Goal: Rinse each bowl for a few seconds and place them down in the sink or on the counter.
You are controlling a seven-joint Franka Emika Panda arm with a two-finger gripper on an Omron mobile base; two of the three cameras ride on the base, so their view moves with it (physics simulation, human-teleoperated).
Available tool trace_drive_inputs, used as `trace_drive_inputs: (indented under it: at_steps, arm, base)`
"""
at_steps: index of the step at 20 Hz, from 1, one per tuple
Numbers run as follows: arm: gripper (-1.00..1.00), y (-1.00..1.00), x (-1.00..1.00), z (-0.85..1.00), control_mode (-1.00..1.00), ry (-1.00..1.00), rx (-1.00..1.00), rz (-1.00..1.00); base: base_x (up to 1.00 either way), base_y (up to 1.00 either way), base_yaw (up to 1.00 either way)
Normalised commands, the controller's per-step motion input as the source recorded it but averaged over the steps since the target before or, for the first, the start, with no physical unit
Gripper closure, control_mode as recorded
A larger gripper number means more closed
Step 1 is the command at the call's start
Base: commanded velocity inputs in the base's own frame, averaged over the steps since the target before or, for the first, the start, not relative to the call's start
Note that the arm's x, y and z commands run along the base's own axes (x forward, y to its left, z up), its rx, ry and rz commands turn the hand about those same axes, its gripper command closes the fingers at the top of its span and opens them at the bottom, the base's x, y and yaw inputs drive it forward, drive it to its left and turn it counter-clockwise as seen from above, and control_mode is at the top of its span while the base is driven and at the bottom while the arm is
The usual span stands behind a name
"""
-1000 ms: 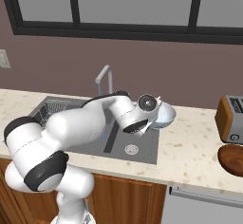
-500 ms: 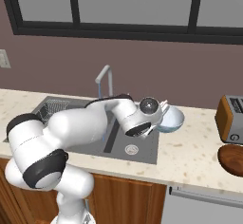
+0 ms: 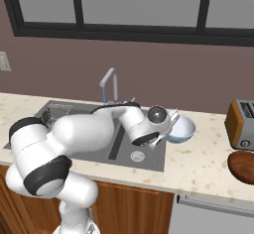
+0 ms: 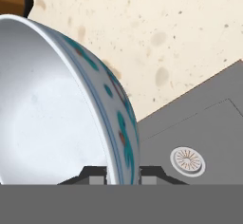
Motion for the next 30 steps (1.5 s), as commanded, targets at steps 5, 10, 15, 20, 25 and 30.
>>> trace_drive_inputs:
  at_steps: [5, 10, 15, 20, 25, 30]
  arm:
    - [1.0, -0.04, 0.06, -0.19, -1.0, 0.0, 0.0, 0.0]
    - [1.0, -0.14, 0.02, -0.18, -1.0, 0.0, 0.0, 0.0]
    - [1.0, -0.12, 0.03, -0.22, -1.0, 0.0, 0.0, 0.0]
    - [1.0, -0.09, 0.01, -0.23, -1.0, 0.0, -0.01, 0.0]
    - [1.0, -0.04, 0.02, -0.23, -1.0, 0.0, -0.02, 0.0]
    - [1.0, -0.04, 0.04, -0.2, -1.0, 0.0, -0.02, 0.0]
  base:
    - [0.0, 0.0, 0.0]
    - [0.0, 0.0, 0.0]
    - [0.0, 0.0, 0.0]
    - [0.0, 0.0, 0.0]
    - [0.0, 0.0, 0.0]
    - [0.0, 0.0, 0.0]
